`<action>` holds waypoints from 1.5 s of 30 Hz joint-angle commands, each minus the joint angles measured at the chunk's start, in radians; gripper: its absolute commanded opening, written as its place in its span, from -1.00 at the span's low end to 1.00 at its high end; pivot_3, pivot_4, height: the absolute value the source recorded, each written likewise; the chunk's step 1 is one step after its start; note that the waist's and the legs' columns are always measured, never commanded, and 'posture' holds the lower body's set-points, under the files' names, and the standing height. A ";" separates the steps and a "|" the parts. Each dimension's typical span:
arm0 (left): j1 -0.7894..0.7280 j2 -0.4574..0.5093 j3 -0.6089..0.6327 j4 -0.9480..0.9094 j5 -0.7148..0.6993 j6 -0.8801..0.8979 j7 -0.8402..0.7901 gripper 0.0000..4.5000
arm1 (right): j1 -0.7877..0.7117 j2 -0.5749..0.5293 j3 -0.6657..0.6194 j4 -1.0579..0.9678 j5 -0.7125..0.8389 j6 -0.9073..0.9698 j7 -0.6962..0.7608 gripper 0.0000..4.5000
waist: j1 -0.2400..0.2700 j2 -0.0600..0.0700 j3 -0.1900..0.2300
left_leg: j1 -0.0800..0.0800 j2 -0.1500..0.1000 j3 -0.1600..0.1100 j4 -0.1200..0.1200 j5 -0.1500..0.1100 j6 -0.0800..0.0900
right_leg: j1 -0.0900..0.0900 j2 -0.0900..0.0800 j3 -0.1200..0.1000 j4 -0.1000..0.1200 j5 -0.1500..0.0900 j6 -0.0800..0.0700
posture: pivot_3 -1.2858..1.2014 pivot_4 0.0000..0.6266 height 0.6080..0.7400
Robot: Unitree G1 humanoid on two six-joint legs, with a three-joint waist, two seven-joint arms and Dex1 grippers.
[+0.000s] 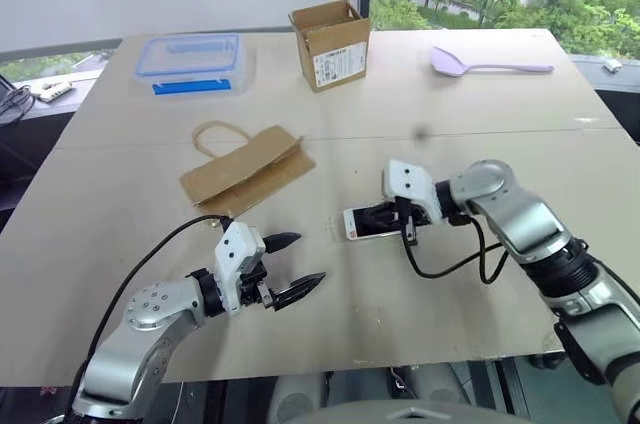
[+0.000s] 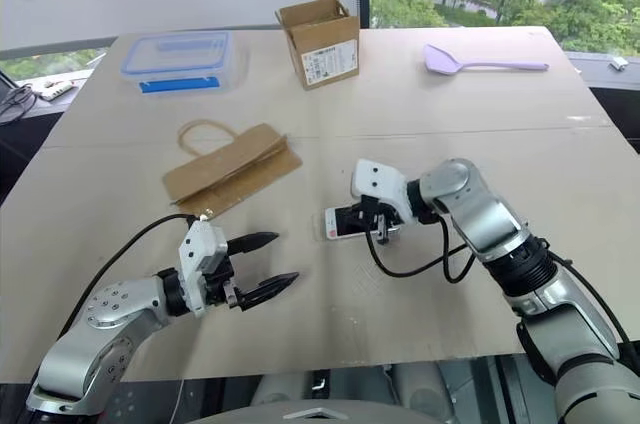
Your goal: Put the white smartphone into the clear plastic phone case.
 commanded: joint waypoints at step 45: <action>0.040 0.002 0.013 -0.044 -0.009 -0.020 0.006 1.00 | 0.055 0.087 0.068 0.188 -0.208 -0.211 0.004 -0.96 | 0.010 -0.003 -0.041 | 0.021 0.006 0.011 -0.012 -0.003 -0.006 | 0.007 -0.034 -0.016 -0.004 -0.002 -0.001 | 0.03 -0.52 1.00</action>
